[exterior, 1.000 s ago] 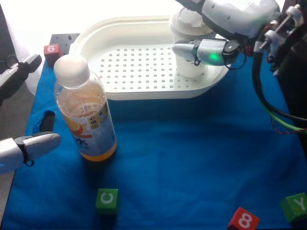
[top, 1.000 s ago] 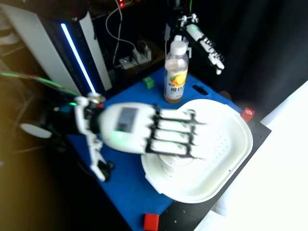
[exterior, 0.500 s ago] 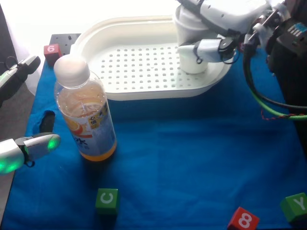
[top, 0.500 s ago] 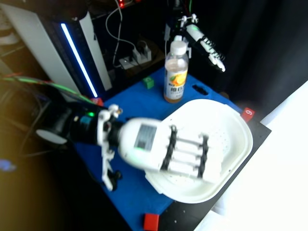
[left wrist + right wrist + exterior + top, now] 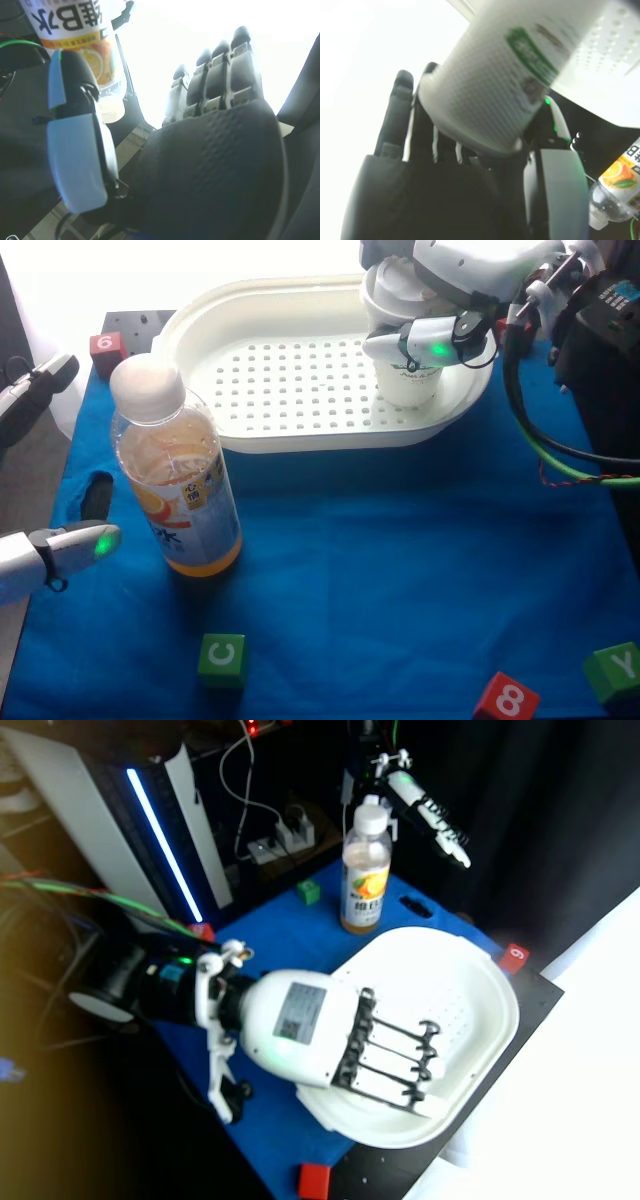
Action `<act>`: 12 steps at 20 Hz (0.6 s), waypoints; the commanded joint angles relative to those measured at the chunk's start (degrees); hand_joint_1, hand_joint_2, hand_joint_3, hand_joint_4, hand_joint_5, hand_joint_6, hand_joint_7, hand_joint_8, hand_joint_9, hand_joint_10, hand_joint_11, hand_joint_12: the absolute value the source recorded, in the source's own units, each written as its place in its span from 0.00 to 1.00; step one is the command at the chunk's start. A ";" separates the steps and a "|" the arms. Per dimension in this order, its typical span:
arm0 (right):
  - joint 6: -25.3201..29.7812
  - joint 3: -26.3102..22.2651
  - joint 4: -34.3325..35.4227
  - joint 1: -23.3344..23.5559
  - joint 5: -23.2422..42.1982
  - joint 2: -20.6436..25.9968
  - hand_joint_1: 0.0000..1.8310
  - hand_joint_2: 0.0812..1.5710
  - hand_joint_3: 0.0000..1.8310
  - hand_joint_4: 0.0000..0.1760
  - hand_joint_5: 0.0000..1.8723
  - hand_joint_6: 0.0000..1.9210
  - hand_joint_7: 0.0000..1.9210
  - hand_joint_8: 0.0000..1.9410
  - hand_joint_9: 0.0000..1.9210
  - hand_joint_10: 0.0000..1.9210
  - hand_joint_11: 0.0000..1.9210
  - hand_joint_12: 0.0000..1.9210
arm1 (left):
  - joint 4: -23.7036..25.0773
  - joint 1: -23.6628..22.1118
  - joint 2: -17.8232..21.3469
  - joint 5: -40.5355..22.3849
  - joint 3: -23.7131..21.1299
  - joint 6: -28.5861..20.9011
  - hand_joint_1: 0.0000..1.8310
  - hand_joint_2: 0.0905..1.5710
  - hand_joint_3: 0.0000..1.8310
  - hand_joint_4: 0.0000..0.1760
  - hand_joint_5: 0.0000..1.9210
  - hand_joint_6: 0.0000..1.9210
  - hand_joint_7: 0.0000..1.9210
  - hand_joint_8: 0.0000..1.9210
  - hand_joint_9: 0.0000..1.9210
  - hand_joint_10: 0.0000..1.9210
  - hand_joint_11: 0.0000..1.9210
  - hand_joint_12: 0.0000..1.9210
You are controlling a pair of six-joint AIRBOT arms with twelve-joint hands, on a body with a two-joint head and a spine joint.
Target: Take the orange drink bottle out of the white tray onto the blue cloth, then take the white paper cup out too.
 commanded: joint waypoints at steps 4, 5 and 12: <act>0.15 -0.85 -0.15 0.32 4.78 0.77 0.48 0.78 0.00 0.00 0.04 0.77 0.16 0.62 0.18 0.81 0.19 1.00 | 0.22 -0.04 -0.24 -7.78 0.15 -0.38 0.47 0.61 0.00 0.79 0.00 0.00 0.00 0.00 0.00 0.00 0.00 0.00; 0.19 -1.65 -0.24 0.33 5.81 1.38 0.47 0.78 0.00 0.00 0.04 0.77 0.15 0.61 0.18 0.82 0.19 1.00 | 0.19 -0.04 -0.24 -7.81 0.16 -0.38 0.47 0.61 0.00 0.73 0.00 0.00 0.00 0.00 0.00 0.00 0.00 0.00; 4.53 -10.80 -4.73 0.67 16.99 9.51 0.46 0.77 0.00 0.00 0.04 0.73 0.14 0.74 0.21 0.93 0.25 1.00 | -0.20 -0.02 -0.26 -7.97 0.08 -0.38 0.46 0.62 0.00 0.74 0.00 0.00 0.00 0.00 0.00 0.00 0.00 0.00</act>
